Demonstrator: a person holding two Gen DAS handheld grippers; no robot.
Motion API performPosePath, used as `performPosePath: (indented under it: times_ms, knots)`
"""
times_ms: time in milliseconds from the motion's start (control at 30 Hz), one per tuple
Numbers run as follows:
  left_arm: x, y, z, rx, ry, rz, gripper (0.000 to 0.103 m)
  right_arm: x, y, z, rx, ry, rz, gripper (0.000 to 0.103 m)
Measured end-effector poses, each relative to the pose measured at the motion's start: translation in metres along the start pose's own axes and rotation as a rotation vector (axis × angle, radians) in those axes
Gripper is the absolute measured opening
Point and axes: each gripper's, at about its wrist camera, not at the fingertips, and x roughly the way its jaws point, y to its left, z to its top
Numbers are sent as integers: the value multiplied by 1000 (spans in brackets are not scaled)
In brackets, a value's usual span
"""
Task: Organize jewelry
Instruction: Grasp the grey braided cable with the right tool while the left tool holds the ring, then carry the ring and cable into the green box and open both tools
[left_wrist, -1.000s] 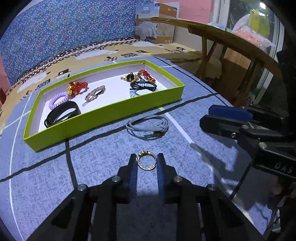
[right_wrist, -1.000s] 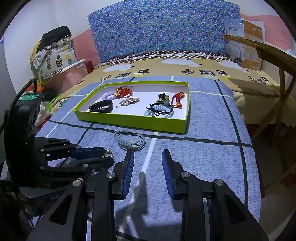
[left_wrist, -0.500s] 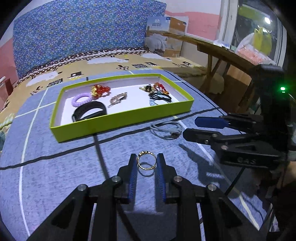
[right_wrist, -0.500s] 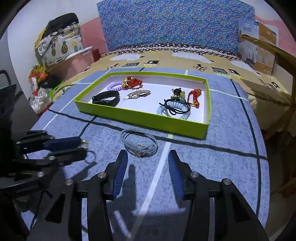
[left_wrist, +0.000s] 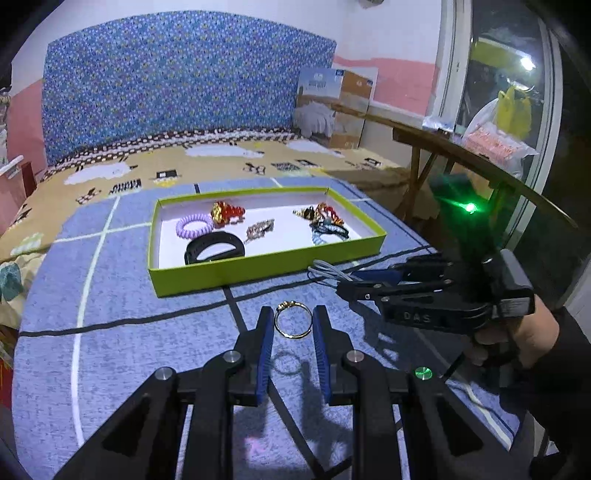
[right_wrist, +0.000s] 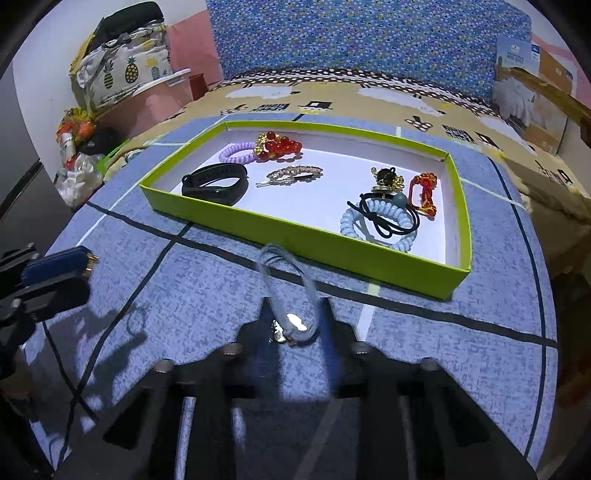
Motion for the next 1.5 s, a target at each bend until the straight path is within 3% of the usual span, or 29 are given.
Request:
performPosePath:
  times_ms: [333, 767, 1500]
  knots:
    - [-17, -4, 4, 46, -61, 18, 22, -23, 4, -6, 34, -60, -4, 15]
    - [-16, 9, 18, 36, -74, 52, 22, -55, 8, 11, 31, -147, -13, 15]
    - [34, 65, 67, 38, -53, 151, 22, -27, -7, 55, 33, -143, -10, 15]
